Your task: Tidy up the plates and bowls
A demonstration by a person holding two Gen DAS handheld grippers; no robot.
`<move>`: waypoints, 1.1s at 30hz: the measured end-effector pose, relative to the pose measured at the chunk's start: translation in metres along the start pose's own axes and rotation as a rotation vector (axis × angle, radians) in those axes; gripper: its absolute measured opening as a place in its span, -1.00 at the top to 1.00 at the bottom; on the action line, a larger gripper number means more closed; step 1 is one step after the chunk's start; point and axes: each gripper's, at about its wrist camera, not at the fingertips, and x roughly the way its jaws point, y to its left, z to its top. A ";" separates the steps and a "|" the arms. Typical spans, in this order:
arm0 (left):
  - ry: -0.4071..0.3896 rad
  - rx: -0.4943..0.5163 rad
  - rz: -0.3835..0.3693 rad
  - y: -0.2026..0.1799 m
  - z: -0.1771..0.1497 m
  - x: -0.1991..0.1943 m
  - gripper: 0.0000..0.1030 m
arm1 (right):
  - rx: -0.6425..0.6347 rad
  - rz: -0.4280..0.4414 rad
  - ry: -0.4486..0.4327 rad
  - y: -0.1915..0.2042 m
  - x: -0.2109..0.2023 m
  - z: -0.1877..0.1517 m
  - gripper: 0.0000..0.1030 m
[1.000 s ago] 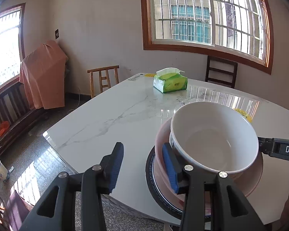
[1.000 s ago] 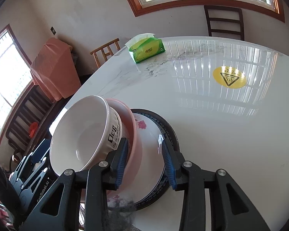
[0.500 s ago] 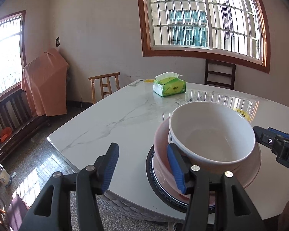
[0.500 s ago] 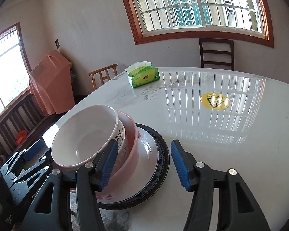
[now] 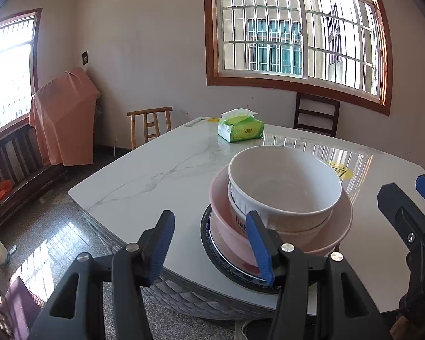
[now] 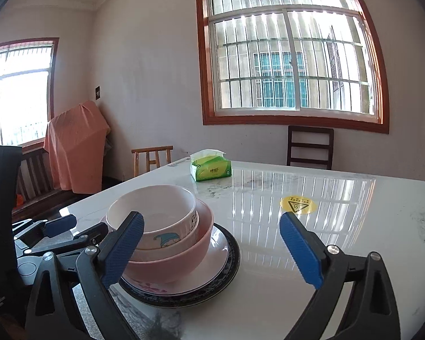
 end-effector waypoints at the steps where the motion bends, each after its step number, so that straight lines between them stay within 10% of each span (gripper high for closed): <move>1: -0.001 -0.004 -0.003 -0.001 -0.002 -0.003 -0.04 | -0.009 -0.001 -0.016 0.001 -0.004 0.000 -0.95; 33: -0.078 -0.004 0.013 -0.021 -0.057 -0.047 -0.25 | -0.003 0.004 -0.072 0.001 -0.057 -0.024 -0.98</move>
